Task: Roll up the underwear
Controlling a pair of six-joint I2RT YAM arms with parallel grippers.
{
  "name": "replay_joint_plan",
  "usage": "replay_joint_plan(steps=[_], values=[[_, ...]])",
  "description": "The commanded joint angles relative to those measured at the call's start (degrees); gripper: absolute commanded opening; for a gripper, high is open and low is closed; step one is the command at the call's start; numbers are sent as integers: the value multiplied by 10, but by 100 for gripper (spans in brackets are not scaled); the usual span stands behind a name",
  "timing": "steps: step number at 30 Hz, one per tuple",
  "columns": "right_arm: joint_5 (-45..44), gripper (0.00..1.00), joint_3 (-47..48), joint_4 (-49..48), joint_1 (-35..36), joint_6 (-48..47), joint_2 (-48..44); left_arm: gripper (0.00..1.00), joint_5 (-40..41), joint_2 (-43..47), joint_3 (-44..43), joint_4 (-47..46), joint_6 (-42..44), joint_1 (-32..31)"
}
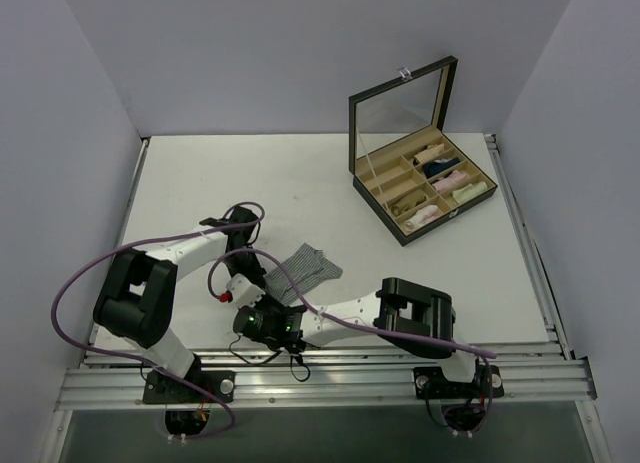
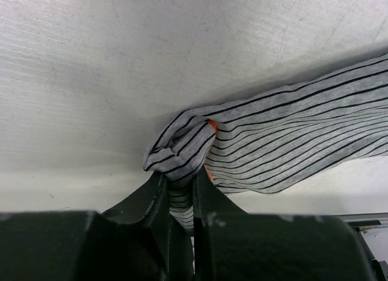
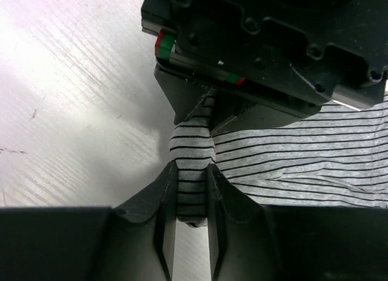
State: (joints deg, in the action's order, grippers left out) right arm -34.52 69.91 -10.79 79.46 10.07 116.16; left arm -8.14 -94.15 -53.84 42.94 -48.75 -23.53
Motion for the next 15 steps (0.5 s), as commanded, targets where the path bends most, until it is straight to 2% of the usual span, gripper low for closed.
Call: replay_joint_plan(steps=[1,2,3,7,10,12,15], values=[[16,11,-24,-24,-8,44,-2,2,26,-36,30,59,1,-9],[22,4,-30,-34,-12,54,-4,2,26,-35,30,61,0,-9],[32,2,-49,-43,-17,64,-11,2,27,-34,28,67,-3,-9],[144,0,-134,-120,-57,147,-41,6,29,-3,26,71,-17,-3],[203,0,-204,-207,-90,189,-62,20,29,44,25,65,-27,15],[224,0,-230,-232,-103,202,-66,30,30,79,21,61,-28,37],[258,0,-266,-272,-113,222,-60,36,26,109,9,57,-21,57]])
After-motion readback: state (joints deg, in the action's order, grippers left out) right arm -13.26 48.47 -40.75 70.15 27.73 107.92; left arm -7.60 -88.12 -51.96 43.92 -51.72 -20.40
